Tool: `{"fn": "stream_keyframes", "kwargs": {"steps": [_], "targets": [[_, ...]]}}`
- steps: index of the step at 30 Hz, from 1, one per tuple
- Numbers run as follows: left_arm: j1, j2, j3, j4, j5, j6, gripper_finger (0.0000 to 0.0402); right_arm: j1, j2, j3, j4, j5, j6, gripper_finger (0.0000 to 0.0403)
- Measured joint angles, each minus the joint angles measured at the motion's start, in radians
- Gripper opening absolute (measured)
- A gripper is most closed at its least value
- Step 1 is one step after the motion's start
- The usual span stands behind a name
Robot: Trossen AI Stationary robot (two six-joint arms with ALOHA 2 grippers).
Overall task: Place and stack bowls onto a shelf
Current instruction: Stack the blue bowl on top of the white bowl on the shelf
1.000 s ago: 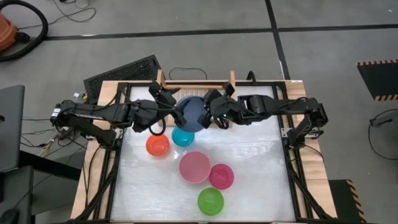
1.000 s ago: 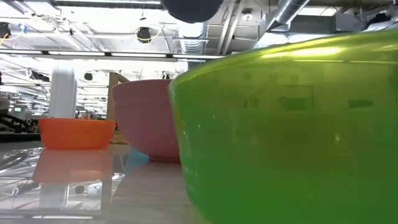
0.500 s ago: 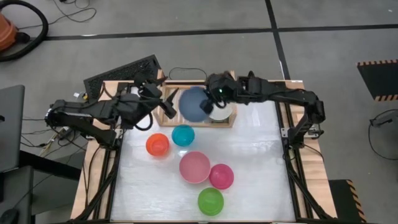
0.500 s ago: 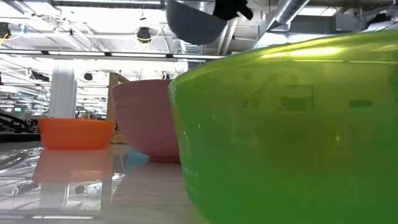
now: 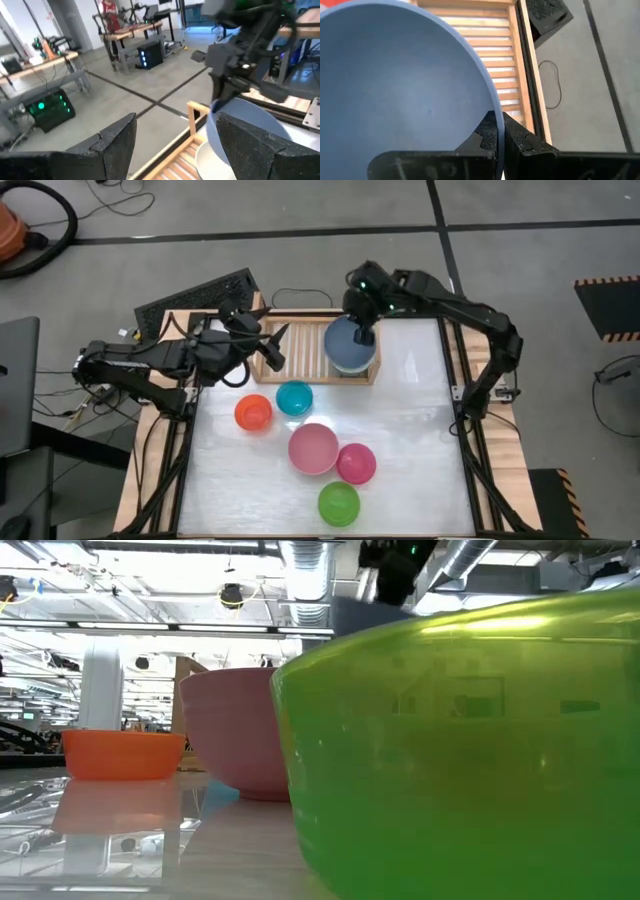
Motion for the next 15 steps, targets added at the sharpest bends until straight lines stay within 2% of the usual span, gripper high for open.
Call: {"fn": "stream_keyframes", "kwargs": {"steps": [5,15], "targets": [[0.000,0.001,0.000,-0.059,-0.006,-0.079,0.0260,-0.087,0.056,0.001,0.000,-0.107,-0.092,0.0025],[0.000,0.002,0.000,-0.078,-0.115,-0.116,0.0260,-0.116,0.216,0.000,0.029,-0.114,-0.298,0.0025]]}}
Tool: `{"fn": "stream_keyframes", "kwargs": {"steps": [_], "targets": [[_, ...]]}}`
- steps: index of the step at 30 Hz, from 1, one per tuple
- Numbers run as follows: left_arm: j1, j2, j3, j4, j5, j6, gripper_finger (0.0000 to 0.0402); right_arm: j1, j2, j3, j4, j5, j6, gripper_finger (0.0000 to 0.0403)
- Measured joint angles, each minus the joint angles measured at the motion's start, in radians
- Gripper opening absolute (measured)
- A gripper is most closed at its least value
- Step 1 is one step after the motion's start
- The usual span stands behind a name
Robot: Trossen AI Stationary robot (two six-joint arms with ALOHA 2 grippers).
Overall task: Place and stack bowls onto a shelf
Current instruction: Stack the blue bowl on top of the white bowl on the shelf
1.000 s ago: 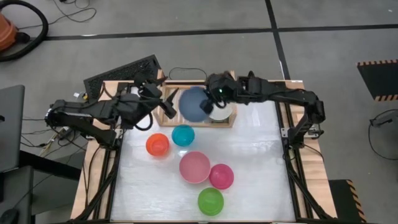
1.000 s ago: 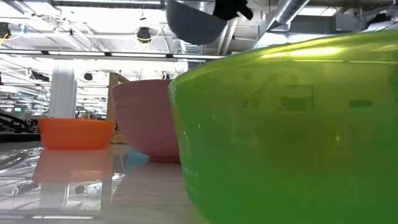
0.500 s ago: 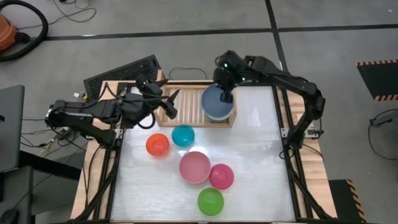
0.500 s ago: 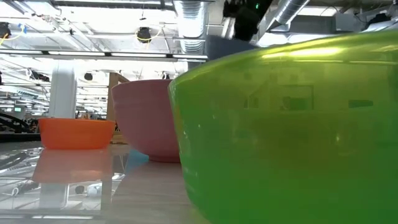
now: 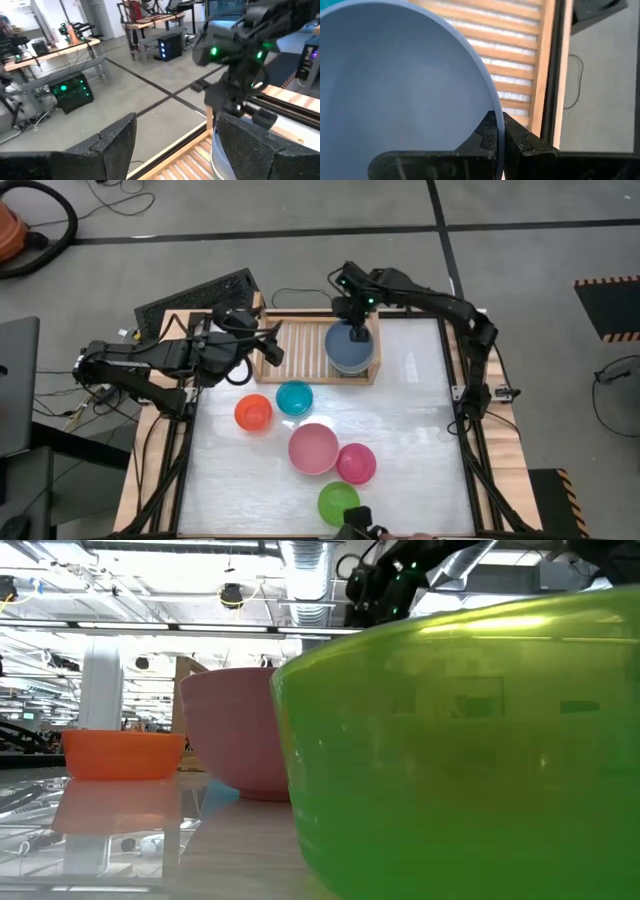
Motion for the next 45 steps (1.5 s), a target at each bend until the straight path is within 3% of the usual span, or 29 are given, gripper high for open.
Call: {"fn": "stream_keyframes", "kwargs": {"steps": [25,45], "targets": [[0.006,0.000,0.000,-0.038,-0.031,-0.080,0.0260,-0.057,0.086,-0.004,-0.014,-0.072,-0.171,0.0025],[0.007,0.000,0.000,-0.043,-0.036,-0.097,0.0260,-0.055,0.087,-0.004,-0.018,-0.135,-0.164,0.0025]]}}
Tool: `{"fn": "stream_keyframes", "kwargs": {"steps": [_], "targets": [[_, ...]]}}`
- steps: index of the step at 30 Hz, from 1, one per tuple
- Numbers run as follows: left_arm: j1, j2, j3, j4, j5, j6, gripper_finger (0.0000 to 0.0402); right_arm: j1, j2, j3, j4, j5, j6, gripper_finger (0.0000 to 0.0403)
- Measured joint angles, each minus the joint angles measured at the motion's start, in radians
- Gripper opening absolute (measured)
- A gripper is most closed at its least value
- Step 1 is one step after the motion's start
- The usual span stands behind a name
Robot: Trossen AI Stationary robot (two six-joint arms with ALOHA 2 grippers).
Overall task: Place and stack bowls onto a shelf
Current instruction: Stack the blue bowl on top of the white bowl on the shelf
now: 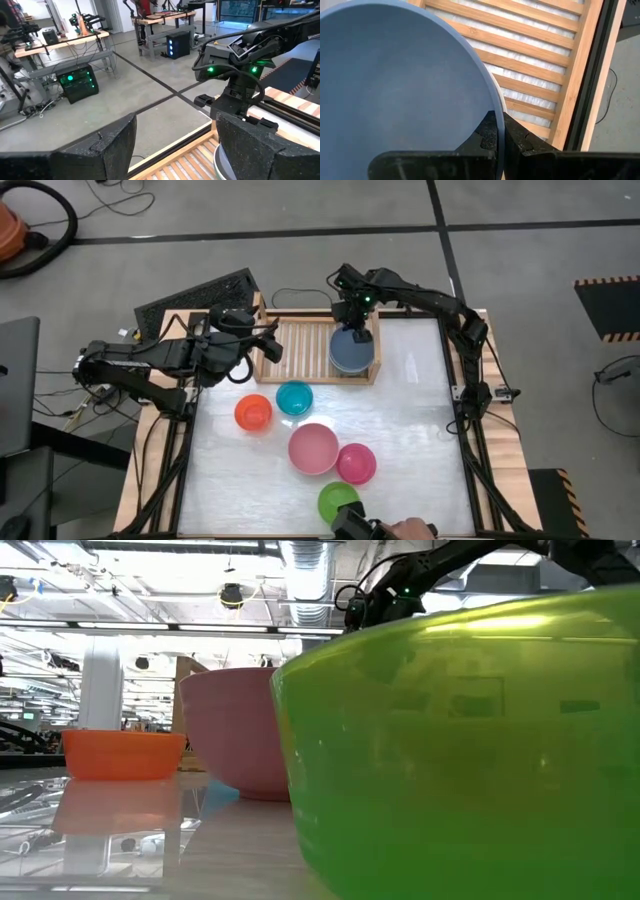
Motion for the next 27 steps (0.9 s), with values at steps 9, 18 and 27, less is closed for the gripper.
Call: {"fn": "stream_keyframes", "kwargs": {"steps": [9,18,27], "targets": [[0.000,0.000,0.000,0.001,0.008,-0.002,0.0260,-0.010,0.000,-0.039,0.014,0.005,0.000,0.0025],[0.000,0.000,0.000,0.001,0.008,-0.026,0.0260,-0.010,0.000,-0.039,0.037,0.008,0.007,0.0057],[0.000,0.000,0.000,0.004,0.028,-0.028,0.0260,-0.010,0.000,-0.039,0.038,0.008,0.011,0.0121]]}}
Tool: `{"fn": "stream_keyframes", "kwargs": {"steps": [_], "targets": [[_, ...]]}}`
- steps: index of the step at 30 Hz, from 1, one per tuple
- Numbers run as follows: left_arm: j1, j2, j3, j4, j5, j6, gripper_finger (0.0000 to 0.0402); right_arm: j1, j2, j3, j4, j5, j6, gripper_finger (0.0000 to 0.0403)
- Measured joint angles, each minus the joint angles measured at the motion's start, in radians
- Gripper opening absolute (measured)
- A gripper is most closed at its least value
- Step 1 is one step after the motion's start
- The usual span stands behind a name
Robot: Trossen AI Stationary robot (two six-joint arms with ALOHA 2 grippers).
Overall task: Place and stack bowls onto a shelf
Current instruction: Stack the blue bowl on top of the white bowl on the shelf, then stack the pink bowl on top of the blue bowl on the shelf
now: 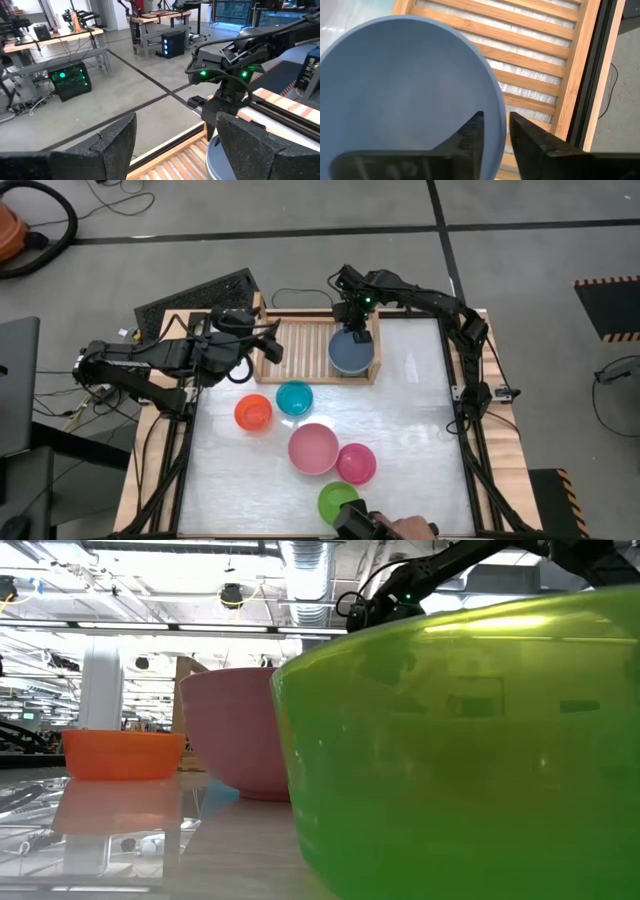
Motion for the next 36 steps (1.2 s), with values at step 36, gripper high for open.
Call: {"fn": "stream_keyframes", "kwargs": {"steps": [36], "targets": [[-0.017,0.268,0.001,-0.509,0.906,-0.692,0.0260,0.116,-0.253,0.436,-0.170,0.056,0.453,0.0244]]}}
